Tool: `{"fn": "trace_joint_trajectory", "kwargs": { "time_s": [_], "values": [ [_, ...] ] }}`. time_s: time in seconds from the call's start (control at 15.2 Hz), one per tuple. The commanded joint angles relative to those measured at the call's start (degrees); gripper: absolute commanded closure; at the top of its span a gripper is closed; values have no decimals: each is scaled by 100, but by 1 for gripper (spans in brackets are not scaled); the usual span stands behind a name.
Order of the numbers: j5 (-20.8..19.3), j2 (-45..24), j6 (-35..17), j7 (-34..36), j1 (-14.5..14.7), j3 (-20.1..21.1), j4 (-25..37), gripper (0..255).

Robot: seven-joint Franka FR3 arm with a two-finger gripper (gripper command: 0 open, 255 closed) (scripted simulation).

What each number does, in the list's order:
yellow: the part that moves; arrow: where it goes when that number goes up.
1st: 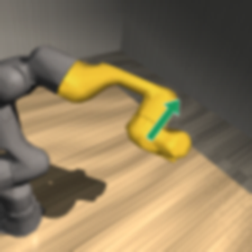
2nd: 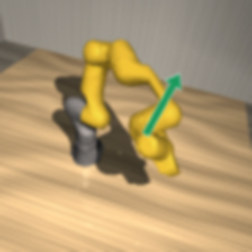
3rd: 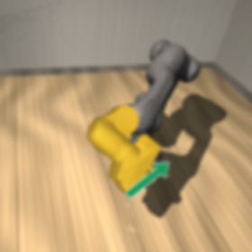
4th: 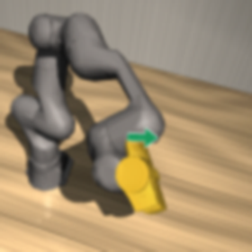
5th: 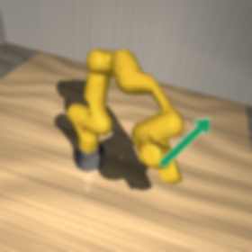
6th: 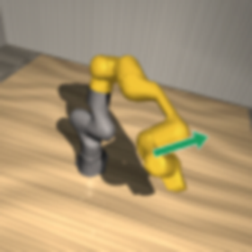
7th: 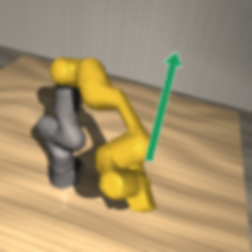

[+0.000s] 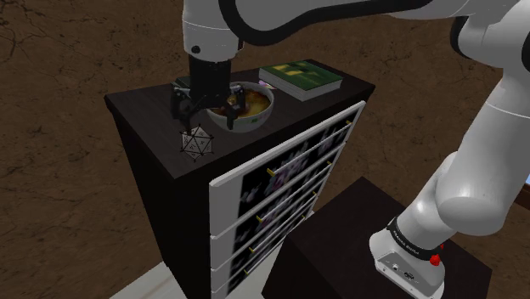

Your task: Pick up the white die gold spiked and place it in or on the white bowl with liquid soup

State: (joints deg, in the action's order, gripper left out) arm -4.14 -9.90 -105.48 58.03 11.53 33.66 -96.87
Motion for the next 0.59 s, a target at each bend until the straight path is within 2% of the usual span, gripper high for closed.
{"fn": "trace_joint_trajectory", "kwargs": {
  "time_s": [0.0, 0.53],
  "values": [
    [-139, -225, -44, 142, 92, 11, 130, 0],
    [-199, -309, -523, 184, 99, -10, -281, 0]
  ]
}}
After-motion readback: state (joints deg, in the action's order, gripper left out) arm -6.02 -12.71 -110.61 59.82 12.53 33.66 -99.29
